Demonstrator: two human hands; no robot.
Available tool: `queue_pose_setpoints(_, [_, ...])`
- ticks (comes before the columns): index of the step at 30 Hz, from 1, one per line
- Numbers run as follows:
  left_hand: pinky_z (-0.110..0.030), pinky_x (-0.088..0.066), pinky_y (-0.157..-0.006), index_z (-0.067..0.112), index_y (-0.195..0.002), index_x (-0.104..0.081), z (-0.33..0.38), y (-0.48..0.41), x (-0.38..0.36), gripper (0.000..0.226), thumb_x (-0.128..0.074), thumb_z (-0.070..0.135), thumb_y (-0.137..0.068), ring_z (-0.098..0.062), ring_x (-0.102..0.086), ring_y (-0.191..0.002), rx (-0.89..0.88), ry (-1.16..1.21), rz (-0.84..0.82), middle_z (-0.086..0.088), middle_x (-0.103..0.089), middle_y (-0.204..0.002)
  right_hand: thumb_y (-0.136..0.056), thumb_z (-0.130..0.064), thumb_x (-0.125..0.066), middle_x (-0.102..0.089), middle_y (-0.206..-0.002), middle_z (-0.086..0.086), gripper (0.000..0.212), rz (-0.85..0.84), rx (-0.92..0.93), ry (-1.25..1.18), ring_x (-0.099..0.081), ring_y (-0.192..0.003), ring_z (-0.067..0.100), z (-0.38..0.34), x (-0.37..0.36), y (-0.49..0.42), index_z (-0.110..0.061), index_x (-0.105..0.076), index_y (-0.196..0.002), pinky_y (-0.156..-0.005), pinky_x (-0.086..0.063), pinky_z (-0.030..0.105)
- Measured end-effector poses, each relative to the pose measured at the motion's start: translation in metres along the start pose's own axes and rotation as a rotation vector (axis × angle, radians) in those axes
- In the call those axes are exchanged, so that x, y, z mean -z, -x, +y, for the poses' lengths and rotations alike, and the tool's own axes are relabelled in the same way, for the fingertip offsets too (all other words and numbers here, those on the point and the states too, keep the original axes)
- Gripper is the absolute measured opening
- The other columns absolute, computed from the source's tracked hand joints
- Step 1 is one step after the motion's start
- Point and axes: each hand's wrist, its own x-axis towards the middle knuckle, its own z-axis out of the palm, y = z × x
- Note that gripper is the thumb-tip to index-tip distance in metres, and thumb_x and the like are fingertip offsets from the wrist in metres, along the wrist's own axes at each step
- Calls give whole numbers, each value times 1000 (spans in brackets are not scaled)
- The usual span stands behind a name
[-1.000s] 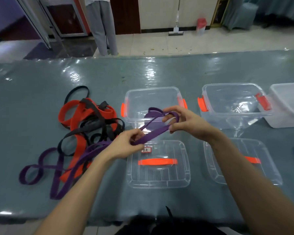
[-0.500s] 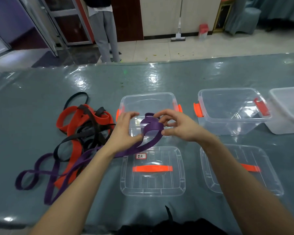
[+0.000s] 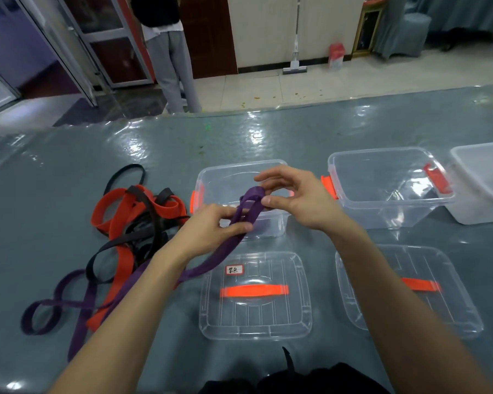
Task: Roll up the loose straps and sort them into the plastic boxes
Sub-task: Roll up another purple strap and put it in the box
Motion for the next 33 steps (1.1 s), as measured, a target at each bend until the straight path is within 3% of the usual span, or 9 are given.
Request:
queue_pose_setpoints(4, [-16,-52,-89,48,-128,-73,4,2,-12,37,-77,54,-92,8,-72,-97,-7,267,-34,29,-78,-103,-88,11,-79,-77,-112,14,35,59,44,-115,-73,-106,29,4,-8,-1,-6,-74,-119,-99,-60,40])
queue_pose_setpoints(8, [-24,-48,-83,42,-139,-65,5,8,-16,48,-52,70,-102,0,-57,-80,49,366,36,24,-64,-87,-90,13,-76,-74,-110,21,35,91,-48,-268,-70,-107,26,16,-7,4,-3,-72,-122,-95,-63,54])
queue_pose_setpoints(10, [-24,-50,-92,37,-148,-63,4,7,-10,43,-48,57,-112,5,-63,-94,22,266,65,24,-71,-101,-90,13,-76,-74,-111,23,37,102,-94,-269,-71,-107,29,23,-7,8,-3,-71,-124,-97,-62,55])
queue_pose_setpoints(12, [-32,-52,-102,32,-155,-59,2,6,-4,44,-57,40,-113,-9,-67,-108,-6,121,80,9,-72,-115,-90,14,-75,-73,-114,26,39,105,-129,-279,-72,-110,38,29,-7,12,-4,-71,-124,-102,-59,56])
queue_pose_setpoints(16, [-39,-50,-94,31,-149,-66,4,8,3,45,-72,33,-104,-22,-63,-96,2,2,46,-6,-65,-103,-95,16,-69,-66,-126,30,40,57,-219,-356,-78,-98,33,39,-12,17,-5,-69,-128,-82,-67,50])
queue_pose_setpoints(18, [-40,-50,-93,28,-149,-67,4,6,5,46,-74,31,-103,-24,-63,-96,-10,-60,27,-8,-65,-104,-94,16,-67,-66,-128,27,39,42,-252,-385,-79,-95,29,43,-13,17,-3,-70,-128,-84,-67,42])
queue_pose_setpoints(23, [-39,-54,-96,28,-147,-68,5,4,12,49,-79,33,-99,-18,-68,-103,-106,-235,-36,1,-74,-112,-94,-12,-81,-81,-99,15,21,98,-376,-460,-80,-89,29,45,-20,15,4,-76,-107,-78,-67,35])
queue_pose_setpoints(28, [-39,-57,-100,34,-133,-73,-1,0,16,46,-86,46,-90,-11,-74,-106,-67,-209,-5,10,-80,-116,-86,1,-86,-76,-97,27,29,203,-470,-491,-81,-82,36,48,-23,13,11,-69,-108,-70,-67,36])
queue_pose_setpoints(33, [-10,-50,-83,31,-125,-82,-6,-7,18,46,-92,42,-82,12,-72,-90,2,-108,-53,31,-79,-94,-87,5,-84,-79,-95,26,28,220,-412,-552,-80,-83,40,44,-24,10,7,-68,-110,-74,-67,36])
